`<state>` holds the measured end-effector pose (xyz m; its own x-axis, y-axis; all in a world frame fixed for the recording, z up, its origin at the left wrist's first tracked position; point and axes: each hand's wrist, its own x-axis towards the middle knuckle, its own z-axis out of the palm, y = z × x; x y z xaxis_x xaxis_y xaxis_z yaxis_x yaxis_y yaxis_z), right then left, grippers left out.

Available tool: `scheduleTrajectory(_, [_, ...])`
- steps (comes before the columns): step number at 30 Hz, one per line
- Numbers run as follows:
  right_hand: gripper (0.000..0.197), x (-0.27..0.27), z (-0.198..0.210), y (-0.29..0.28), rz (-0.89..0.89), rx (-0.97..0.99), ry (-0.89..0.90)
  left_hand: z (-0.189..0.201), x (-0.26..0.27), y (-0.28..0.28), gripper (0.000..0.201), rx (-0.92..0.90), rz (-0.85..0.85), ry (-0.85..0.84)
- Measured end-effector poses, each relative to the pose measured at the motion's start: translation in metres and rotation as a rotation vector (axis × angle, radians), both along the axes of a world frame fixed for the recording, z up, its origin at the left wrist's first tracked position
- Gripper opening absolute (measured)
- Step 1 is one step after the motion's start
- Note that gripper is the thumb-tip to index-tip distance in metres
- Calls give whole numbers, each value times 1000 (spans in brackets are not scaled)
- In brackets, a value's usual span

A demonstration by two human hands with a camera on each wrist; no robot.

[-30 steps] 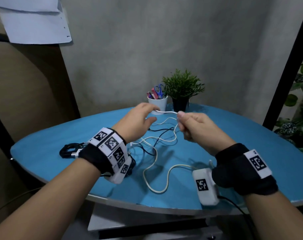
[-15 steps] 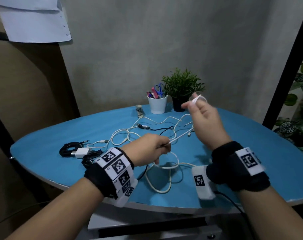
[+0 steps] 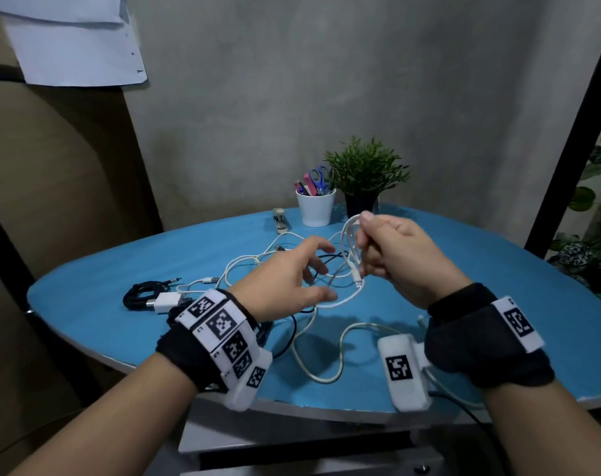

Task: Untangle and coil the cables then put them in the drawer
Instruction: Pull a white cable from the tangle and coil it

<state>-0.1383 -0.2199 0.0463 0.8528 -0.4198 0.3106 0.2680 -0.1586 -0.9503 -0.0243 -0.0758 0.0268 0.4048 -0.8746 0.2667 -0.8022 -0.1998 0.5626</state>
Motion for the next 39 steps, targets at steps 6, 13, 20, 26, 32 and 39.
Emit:
scheduleTrajectory(6, [38, -7, 8, 0, 39, 182, -67, -18, -8, 6, 40, 82, -76, 164])
scheduleTrajectory(13, [35, -13, 19, -9, -38, 282, -140, -23, -5, 23, 10, 24, -57, 147])
scheduleTrajectory(20, [31, -3, 15, 15, 17, 238, -96, -4, -26, 9, 57, -218, 24, 394])
scheduleTrajectory(26, [24, -6, 26, 28, 64, 321, -150, -17, -43, -3, 30, -51, 15, 148])
scheduleTrajectory(32, [28, -2, 26, 17, -71, 341, -219, -14, -52, 8, 20, 60, -149, -16])
scheduleTrajectory(39, [26, -4, 5, 8, -211, -421, 52, 9, -39, 20, 18, -345, -55, -49])
